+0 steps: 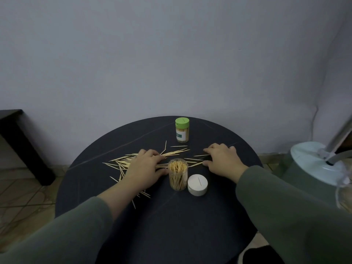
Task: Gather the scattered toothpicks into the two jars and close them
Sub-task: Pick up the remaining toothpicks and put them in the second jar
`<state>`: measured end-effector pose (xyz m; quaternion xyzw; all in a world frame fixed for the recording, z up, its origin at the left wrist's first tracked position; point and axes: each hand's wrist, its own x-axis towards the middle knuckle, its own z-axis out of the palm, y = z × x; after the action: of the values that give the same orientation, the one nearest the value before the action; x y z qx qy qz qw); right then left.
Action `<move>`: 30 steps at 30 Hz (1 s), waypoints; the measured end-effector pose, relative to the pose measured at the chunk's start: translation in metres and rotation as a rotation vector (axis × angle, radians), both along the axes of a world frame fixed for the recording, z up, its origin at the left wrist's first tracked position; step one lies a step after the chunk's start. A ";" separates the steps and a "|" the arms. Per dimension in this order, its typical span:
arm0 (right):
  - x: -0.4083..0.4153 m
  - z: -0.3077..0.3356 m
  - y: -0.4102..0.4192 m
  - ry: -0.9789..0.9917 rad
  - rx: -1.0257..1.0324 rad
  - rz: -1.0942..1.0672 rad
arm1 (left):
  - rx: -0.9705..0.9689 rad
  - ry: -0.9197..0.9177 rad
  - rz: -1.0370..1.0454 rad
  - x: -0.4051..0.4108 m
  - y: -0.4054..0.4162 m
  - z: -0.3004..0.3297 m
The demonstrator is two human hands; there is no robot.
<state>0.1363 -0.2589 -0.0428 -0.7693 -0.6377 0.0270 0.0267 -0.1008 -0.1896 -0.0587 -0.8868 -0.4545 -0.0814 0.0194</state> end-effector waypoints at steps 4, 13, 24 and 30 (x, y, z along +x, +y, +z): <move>-0.006 0.001 0.005 -0.002 0.006 0.033 | -0.003 0.011 0.064 0.005 0.007 -0.001; -0.022 -0.001 0.019 0.043 0.109 0.116 | -0.096 0.052 0.090 0.017 0.036 0.001; -0.043 -0.007 0.065 0.007 0.115 0.202 | -0.148 0.055 -0.025 0.033 0.056 -0.001; -0.047 -0.004 0.075 -0.061 0.067 0.261 | -0.022 0.073 -0.124 0.021 0.061 0.004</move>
<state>0.0895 -0.1835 -0.0468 -0.6789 -0.7335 -0.0146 0.0291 -0.0803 -0.1283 -0.0545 -0.9158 -0.3986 -0.0452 0.0209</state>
